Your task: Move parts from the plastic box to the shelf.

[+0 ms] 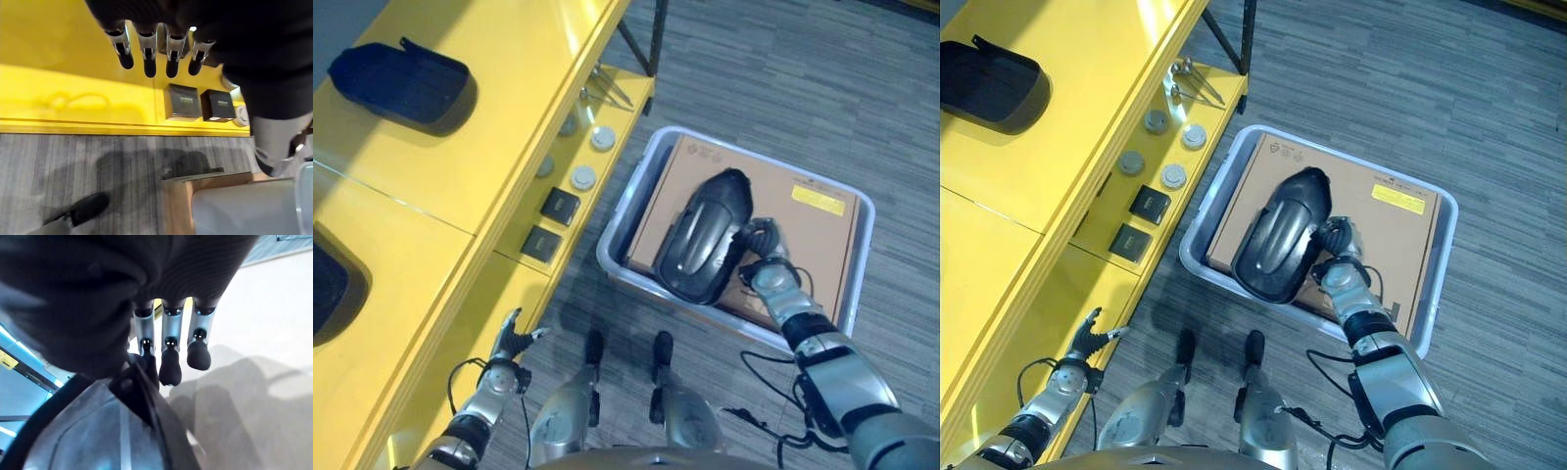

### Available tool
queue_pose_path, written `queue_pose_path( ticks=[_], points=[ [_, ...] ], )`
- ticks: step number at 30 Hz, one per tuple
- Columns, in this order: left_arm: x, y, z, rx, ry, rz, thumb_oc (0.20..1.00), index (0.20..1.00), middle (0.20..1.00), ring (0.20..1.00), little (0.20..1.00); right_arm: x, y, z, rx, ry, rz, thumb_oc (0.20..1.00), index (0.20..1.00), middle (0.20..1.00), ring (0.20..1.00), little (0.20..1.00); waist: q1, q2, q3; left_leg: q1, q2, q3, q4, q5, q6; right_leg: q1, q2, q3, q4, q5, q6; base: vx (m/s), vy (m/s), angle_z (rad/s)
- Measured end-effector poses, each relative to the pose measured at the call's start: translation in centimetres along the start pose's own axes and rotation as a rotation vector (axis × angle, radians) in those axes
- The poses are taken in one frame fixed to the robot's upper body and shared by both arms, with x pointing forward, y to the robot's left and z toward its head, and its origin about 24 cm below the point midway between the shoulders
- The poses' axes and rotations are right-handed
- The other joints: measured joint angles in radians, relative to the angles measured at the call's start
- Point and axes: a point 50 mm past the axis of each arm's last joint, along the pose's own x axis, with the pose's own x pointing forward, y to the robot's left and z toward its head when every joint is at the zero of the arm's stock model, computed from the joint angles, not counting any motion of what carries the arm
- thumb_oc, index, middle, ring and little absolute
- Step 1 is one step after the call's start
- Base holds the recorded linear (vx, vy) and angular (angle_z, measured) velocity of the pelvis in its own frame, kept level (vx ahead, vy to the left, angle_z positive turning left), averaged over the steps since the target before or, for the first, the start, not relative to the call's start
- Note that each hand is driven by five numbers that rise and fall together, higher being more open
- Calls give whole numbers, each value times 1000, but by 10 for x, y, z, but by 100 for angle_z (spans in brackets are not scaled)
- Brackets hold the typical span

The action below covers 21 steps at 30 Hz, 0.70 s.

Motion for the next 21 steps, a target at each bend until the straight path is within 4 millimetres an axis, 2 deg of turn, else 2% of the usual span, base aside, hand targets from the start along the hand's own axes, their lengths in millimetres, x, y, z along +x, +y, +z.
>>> queue_pose_path(
  ticks=[1,3,6,8,10,11,13,15,16,17,18,19,21],
  points=[
    [-2,3,9,-23,-49,5,1000,1000,1000,1000,1000,-4,-11,6,32,-56,-30,200,200,200,200,200,-3,1,-10,22,0,2,-1,2,8,21,0,0,0,-1,0,69,-37,-8],
    [-1,5,23,-46,-103,7,1000,1000,1000,1000,1000,-4,-14,7,34,-70,-37,200,200,200,200,200,-16,-1,-44,39,1,5,-6,-12,2,37,2,4,0,-7,0,63,-38,-9],
    [0,8,54,-99,-230,-15,1000,1000,1000,1000,1000,-7,-24,7,12,-102,-54,200,200,200,200,200,-24,-3,-102,65,5,17,-6,-28,8,63,5,18,-1,-21,-1,58,-48,-11],
    [1,10,69,-133,-280,-25,1000,1000,1000,1000,1000,-7,-27,12,-19,-139,-61,200,200,200,200,200,-37,-4,-108,89,7,20,-6,-30,9,79,8,19,-2,-21,-2,30,-32,-5],
    [-1,10,93,-179,-373,-51,1000,1000,1000,1000,1000,-9,-34,19,-55,-200,-71,200,200,200,200,200,-42,-7,-139,99,12,24,-6,-36,10,87,12,22,-4,-26,-4,50,-56,-7],
    [-1,9,97,-179,-386,-62,1000,1000,1000,1000,1000,-10,-34,22,-55,-214,-71,200,200,200,200,200,-47,-8,-149,101,13,24,-6,-37,8,89,13,22,-5,-27,-5,27,-61,-4],
    [-1,5,119,-167,-451,-137,1000,1000,1000,1000,1000,-15,-42,34,-137,-308,-60,200,200,200,200,200,-55,-9,-153,120,15,23,-6,-26,8,109,16,21,0,-24,-9,2,-18,1],
    [0,1,133,-158,-496,-172,1000,1000,1000,1000,1000,-17,-41,42,-126,-347,-62,200,200,200,200,200,-67,-15,-165,144,19,27,-6,-31,8,131,18,22,-2,-30,-8,11,-16,-5],
    [1,-4,141,-153,-511,-193,1000,1000,1000,1000,1000,-20,-31,39,-108,-332,-32,200,200,200,200,200,-73,-24,-185,145,20,30,-6,-38,6,136,20,25,-5,-36,-7,12,-31,-12],
    [1,-6,142,-158,-512,-201,1000,1000,1000,1000,1000,-21,-27,36,-114,-321,-3,645,645,645,645,645,-76,-28,-188,145,21,32,-6,-48,7,136,21,29,-6,-42,-7,9,-23,-11],
    [0,-8,142,-162,-511,-207,1000,1000,1000,1000,1000,-22,-23,35,-122,-317,16,1000,1000,1000,1000,1000,-81,-29,-189,146,21,34,-6,-50,3,135,21,32,-5,-42,-7,4,-13,-9],
    [1,-11,140,-165,-500,-212,1000,1000,1000,1000,1000,-23,-19,32,-124,-305,27,1000,1000,1000,1000,1000,-83,-30,-190,146,21,37,-6,-50,4,135,22,38,-5,-41,-7,5,-7,-11],
    [-1,-24,125,-142,-439,-248,1000,1000,1000,1000,1000,-26,5,11,-123,-189,80,1000,1000,1000,1000,1000,-80,-30,-198,147,22,46,-6,-51,5,132,23,44,-4,-41,-8,5,6,-11]
  ],
)
